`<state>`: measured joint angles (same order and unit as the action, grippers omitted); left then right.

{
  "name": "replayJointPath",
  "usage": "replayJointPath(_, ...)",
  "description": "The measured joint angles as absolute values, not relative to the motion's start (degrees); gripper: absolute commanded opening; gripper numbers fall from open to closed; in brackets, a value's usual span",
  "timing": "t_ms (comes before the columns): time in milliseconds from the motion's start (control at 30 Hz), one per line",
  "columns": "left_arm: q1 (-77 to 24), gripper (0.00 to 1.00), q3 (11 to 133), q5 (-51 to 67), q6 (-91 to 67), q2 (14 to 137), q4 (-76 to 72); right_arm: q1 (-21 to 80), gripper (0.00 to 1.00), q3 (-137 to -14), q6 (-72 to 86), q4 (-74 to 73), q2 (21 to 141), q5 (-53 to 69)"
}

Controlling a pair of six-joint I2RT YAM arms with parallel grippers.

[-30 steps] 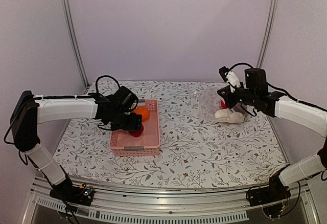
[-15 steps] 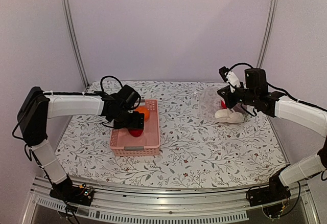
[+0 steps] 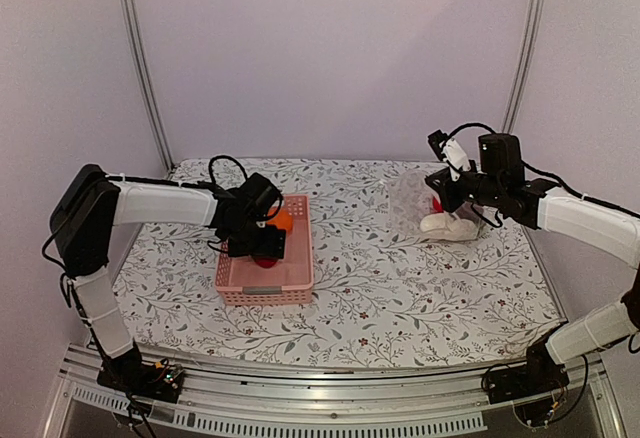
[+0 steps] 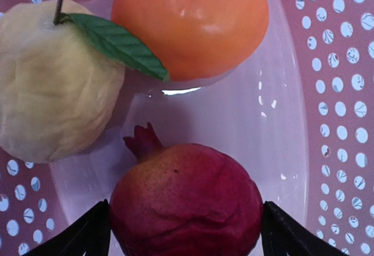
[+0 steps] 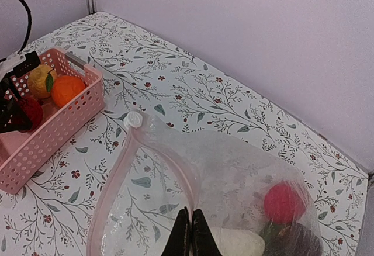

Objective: Place the food in the zip-top bag and seal the zipper
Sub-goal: Pick up the fake fruit from the bin.

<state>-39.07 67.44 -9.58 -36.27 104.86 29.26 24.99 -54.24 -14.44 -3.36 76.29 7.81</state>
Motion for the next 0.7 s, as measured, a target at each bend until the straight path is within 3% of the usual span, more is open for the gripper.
replayJointPath(400, -38.94, 0.75, 67.90, -9.47, -35.24, 105.21, 29.56, 24.99, 0.00, -54.24, -14.44, -3.36, 76.99, 7.84)
replayJointPath(700, -38.94, 0.73, 70.22, -9.47, -35.14, 102.72, 32.82, 24.99, 0.00, -54.24, -14.44, -3.36, 76.99, 7.86)
